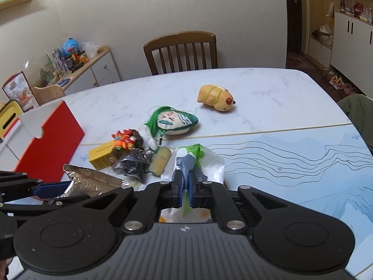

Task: Organize objects
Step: 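Grasp the white plastic bag with the right gripper while the left grasps the silver foil bag, then carry both bags into the cardboard box and open both grippers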

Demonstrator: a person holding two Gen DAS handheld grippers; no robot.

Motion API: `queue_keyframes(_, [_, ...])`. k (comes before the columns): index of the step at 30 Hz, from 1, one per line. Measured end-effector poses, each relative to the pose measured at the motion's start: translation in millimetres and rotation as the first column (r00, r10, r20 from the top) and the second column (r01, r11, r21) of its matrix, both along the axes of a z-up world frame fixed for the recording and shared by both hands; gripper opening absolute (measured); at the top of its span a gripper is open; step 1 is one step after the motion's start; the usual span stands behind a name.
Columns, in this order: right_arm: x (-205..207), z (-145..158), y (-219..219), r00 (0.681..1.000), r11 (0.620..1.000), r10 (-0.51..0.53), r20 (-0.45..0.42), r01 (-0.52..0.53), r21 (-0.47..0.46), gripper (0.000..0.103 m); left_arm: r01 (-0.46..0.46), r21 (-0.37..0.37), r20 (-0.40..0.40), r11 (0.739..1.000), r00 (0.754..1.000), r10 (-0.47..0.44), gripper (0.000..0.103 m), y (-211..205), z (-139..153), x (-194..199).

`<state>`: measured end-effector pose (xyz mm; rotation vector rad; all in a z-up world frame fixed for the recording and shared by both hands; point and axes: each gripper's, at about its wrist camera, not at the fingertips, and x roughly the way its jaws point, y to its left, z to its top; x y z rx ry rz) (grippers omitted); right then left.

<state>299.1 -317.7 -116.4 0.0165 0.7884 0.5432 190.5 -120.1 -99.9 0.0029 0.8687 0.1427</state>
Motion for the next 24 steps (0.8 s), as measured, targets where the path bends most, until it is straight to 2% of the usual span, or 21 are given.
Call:
queue_keyframes(8, [-19.2, 28.1, 1.5, 1.000, 0.999, 0.012, 0.028, -0.014, 0.041, 0.005, -0.037, -0.063, 0.039, 0.997, 0.998, 0.039, 0.026, 17.3, 28.4, -20.0])
queue_keyframes(15, [-37.3, 60.6, 18.9, 0.997, 0.997, 0.031, 0.077, -0.036, 0.072, 0.005, -0.055, -0.076, 0.094, 0.996, 0.994, 0.062, 0.026, 41.6, 51.6, -35.8])
queue_keyframes(24, [-61.7, 92.0, 74.4, 0.992, 0.992, 0.055, 0.112, -0.067, 0.103, 0.005, -0.074, -0.073, 0.143, 0.995, 0.986, 0.084, 0.026, 93.6, 75.0, -57.4])
